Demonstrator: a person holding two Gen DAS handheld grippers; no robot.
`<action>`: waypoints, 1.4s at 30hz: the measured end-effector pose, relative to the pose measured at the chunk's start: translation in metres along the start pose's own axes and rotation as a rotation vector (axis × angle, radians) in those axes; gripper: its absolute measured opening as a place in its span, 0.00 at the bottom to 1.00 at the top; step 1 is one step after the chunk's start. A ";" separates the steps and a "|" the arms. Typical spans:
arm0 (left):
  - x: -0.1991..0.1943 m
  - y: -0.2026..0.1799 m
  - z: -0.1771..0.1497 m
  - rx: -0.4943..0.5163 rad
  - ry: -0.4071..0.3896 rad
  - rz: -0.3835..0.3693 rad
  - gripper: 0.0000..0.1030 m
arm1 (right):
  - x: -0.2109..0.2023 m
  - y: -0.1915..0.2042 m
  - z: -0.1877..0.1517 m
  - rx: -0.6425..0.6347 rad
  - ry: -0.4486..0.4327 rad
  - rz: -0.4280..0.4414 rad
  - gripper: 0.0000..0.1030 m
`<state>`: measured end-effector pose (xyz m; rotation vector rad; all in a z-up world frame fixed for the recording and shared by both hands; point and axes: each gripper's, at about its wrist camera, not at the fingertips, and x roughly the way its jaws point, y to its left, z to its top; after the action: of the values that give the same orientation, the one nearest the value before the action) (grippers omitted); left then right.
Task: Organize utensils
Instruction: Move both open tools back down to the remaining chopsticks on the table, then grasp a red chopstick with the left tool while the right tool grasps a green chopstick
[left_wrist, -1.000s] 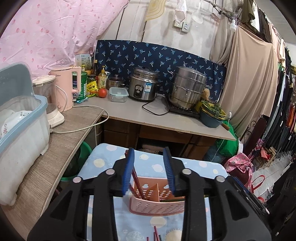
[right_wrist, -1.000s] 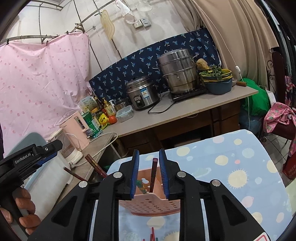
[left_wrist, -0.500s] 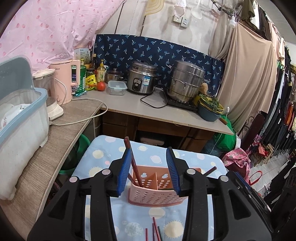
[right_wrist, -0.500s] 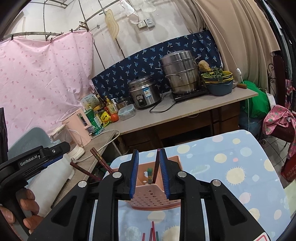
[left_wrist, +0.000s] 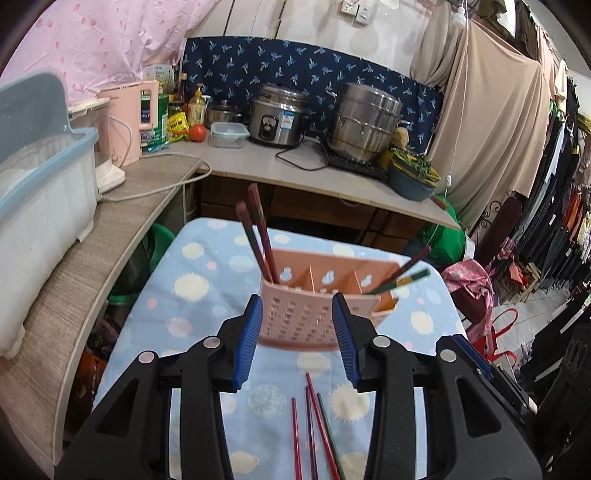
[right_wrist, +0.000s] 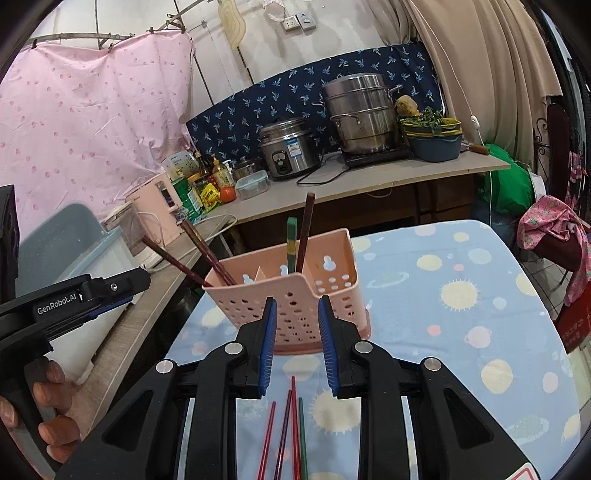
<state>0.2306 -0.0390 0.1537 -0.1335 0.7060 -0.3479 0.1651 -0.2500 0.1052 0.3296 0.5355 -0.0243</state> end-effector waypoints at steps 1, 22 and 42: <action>0.001 0.000 -0.004 0.000 0.009 0.000 0.36 | -0.001 -0.001 -0.005 -0.003 0.010 -0.001 0.22; 0.014 0.016 -0.145 0.001 0.263 -0.001 0.36 | -0.018 -0.017 -0.145 -0.065 0.271 -0.042 0.22; 0.001 0.009 -0.226 0.076 0.359 -0.024 0.36 | -0.043 -0.014 -0.204 -0.085 0.372 -0.014 0.22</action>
<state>0.0855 -0.0313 -0.0197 -0.0066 1.0447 -0.4265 0.0255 -0.2021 -0.0420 0.2473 0.9049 0.0468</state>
